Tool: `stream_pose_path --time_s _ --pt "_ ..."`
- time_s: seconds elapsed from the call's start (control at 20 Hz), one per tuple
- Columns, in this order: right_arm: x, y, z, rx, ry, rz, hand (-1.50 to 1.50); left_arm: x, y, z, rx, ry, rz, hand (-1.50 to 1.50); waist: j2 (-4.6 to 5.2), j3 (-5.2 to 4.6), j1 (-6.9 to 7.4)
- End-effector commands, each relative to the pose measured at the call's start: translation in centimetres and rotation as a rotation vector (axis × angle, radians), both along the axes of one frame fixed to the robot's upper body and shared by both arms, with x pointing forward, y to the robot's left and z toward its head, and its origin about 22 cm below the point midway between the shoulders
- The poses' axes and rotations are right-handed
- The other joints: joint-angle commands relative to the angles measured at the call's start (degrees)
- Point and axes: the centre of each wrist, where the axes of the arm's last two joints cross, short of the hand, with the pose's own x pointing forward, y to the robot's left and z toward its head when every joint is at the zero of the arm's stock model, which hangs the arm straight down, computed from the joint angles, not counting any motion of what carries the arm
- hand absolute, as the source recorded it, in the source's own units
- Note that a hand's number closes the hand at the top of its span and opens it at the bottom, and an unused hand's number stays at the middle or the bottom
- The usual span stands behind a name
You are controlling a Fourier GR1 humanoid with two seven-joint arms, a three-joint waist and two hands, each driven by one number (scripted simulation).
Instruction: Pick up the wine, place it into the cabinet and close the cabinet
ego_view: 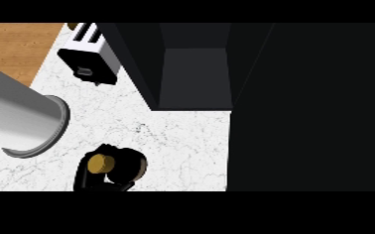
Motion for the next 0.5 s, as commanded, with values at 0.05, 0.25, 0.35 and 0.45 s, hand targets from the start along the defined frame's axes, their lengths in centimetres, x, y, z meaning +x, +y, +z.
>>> stream_pose_path --time_s 0.05,0.25,0.35,0.45 --pt "1.2 -0.4 -0.2 0.012 -0.008 -0.013 -1.5 -4.5 -1.0 -0.2 -0.102 -0.007 -0.052 1.5 0.44 -0.44 0.67" --pt "-0.6 -0.1 0.1 0.006 0.005 0.007 -1.5 -3.8 -0.6 1.4 -0.107 -0.055 -0.08 1.5 0.51 -0.5 0.03" --pt "0.5 -0.8 -0.3 0.013 0.001 0.012 -1.5 -4.1 -1.2 3.2 -0.106 -0.083 -0.107 1.5 0.5 -0.46 0.26" --pt "1.1 0.5 -1.0 0.0 0.018 0.004 -1.5 -4.3 -1.8 4.9 -0.104 -0.076 -0.095 1.5 0.52 -0.47 0.35"
